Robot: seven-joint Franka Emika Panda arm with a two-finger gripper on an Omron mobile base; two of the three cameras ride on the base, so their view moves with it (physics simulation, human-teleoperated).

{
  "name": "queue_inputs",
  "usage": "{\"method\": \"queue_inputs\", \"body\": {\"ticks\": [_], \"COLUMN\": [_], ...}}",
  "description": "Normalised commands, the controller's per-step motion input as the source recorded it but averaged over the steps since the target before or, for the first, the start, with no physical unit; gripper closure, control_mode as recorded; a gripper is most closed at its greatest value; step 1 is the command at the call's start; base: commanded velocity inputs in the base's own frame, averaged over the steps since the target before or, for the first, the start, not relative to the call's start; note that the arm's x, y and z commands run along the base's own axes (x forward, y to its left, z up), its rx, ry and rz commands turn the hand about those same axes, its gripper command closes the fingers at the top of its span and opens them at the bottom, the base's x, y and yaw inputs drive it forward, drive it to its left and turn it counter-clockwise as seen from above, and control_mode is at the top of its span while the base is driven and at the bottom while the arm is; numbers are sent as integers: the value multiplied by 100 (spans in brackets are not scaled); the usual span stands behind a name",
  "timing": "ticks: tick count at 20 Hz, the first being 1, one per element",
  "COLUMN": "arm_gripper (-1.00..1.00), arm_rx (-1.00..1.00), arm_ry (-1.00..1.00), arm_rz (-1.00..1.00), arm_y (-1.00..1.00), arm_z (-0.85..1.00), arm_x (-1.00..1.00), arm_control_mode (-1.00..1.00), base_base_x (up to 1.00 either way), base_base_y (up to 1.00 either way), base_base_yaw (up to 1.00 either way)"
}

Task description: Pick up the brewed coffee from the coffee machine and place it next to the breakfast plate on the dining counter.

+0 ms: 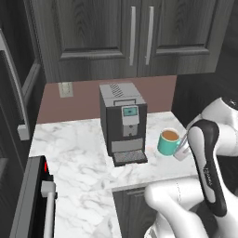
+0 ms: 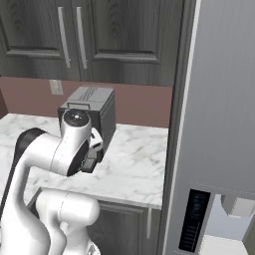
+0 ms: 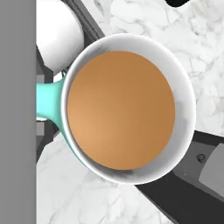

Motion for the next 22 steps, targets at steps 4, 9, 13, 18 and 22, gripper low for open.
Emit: {"method": "queue_inputs", "body": {"ticks": [4,9,13,18,22], "arm_gripper": [100,100,100,100,100], "arm_rx": [-1,-1,-1,0,0], "arm_ry": [1,9,2,0,0], "arm_rz": [0,-1,0,0,0], "arm_y": [0,0,0,0,0], "arm_z": [37,24,1,0,0], "arm_x": [-38,-30,-43,0,0], "arm_control_mode": [-100,-100,100,100,100], "base_base_x": [0,0,-25,-100,-99], "base_base_y": [0,0,0,-8,-56], "base_base_yaw": [0,0,0,-8,-39]}}
